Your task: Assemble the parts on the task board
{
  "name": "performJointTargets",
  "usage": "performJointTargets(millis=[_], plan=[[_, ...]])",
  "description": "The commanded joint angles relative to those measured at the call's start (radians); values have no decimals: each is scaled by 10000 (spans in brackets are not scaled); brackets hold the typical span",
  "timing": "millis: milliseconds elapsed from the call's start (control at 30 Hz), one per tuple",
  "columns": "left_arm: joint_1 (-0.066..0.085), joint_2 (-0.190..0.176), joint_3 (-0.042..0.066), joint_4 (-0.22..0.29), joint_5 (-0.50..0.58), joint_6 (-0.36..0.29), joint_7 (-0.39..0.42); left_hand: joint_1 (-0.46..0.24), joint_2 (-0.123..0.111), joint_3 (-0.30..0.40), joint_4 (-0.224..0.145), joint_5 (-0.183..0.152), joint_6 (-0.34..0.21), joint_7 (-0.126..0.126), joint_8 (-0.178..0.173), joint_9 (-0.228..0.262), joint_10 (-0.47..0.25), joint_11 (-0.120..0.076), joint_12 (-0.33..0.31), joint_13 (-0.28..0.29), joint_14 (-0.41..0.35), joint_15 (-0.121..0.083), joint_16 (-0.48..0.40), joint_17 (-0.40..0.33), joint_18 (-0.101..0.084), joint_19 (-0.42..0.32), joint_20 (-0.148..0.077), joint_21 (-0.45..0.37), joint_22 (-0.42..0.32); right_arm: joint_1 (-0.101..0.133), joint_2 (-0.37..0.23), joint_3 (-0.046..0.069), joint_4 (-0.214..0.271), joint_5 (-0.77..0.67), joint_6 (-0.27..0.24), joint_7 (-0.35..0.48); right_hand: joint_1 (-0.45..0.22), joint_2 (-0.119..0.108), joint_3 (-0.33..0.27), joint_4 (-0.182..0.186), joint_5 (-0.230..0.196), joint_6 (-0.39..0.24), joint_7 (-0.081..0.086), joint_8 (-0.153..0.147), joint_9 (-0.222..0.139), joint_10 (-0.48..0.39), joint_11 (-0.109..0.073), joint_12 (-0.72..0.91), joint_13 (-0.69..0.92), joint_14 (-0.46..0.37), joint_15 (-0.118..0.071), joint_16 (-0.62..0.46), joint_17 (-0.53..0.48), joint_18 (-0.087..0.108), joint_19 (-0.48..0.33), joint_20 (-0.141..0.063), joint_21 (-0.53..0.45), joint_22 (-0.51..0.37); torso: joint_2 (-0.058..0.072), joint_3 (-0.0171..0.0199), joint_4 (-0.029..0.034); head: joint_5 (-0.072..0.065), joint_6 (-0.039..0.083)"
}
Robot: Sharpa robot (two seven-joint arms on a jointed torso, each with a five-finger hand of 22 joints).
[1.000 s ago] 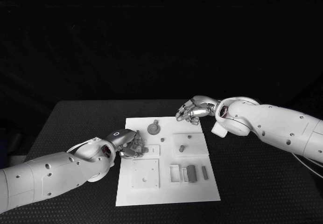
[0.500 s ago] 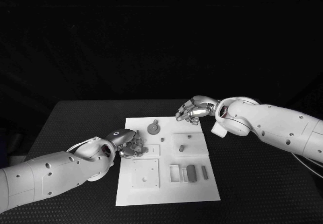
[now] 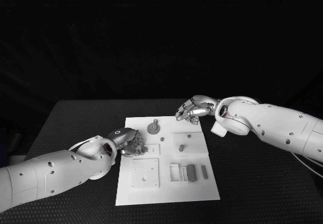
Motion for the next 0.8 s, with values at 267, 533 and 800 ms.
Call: performJointTargets(millis=[267,533,800], plan=[[-35,31,-31,7,45,483,-39,160,192,26,-82,-28,138,-26,50,2,4,-67,98,-39,8,-118,92,-29,145,22,-96,101,224,-7,-4,1,20,-75,78,101,57,-38,4,-48,-38,-24,86,-56,-10,-12,52,69,-14,34,28,-23,-18,435,20,-25,12,179,0,7,1,-20,-12],[-36,23,-31,1,-169,596,-113,470,369,31,-417,-19,330,-134,168,35,101,-147,120,-117,77,-175,133,-67,132,80,-143,180,216,-8,-6,1,20,-75,87,102,52,-41,2,-45,-38,-24,86,-55,-10,-13,52,71,-17,33,29,-24,-19,435,19,-24,11,178,-2,1,3,-32,-23],[-38,46,-32,-5,-307,335,-9,608,572,70,-583,-3,512,-207,262,57,265,-218,118,-190,203,-232,167,-92,126,188,-192,246,211,-8,-3,0,23,-75,85,103,44,-45,-2,-39,-39,-23,86,-55,-10,-14,53,74,-20,33,29,-26,-20,435,19,-22,9,178,0,-4,8,-32,-25]])
